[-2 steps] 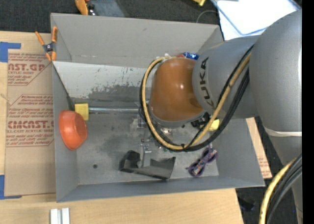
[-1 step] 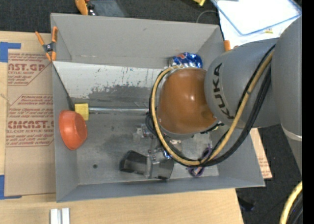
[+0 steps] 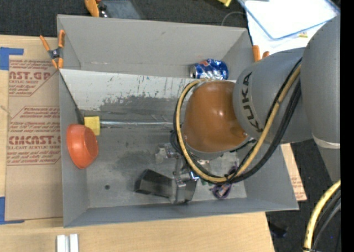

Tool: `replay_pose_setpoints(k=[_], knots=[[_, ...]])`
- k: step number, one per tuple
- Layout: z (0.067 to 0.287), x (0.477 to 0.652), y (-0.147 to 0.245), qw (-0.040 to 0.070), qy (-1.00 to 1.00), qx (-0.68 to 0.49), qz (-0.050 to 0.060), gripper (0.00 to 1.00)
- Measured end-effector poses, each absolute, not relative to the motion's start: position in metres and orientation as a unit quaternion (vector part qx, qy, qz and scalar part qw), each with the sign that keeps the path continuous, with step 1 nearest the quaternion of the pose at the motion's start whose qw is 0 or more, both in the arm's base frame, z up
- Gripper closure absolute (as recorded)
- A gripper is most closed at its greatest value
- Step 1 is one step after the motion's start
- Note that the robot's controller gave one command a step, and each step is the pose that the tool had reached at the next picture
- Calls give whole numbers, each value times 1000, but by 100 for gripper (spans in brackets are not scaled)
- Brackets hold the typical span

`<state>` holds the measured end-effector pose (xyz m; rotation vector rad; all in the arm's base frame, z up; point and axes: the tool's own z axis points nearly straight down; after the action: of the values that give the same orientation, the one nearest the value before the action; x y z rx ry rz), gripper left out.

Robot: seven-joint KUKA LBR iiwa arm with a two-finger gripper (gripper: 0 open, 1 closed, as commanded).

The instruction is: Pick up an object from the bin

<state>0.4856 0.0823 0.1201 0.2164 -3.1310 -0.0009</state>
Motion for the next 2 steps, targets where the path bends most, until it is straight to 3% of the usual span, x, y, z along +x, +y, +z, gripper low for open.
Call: replay_pose_setpoints(k=[1, 2], knots=[[75, 482, 95, -6, -1000, -16, -3, 0], [69, 480, 104, 2, -999, -33, -2, 100]])
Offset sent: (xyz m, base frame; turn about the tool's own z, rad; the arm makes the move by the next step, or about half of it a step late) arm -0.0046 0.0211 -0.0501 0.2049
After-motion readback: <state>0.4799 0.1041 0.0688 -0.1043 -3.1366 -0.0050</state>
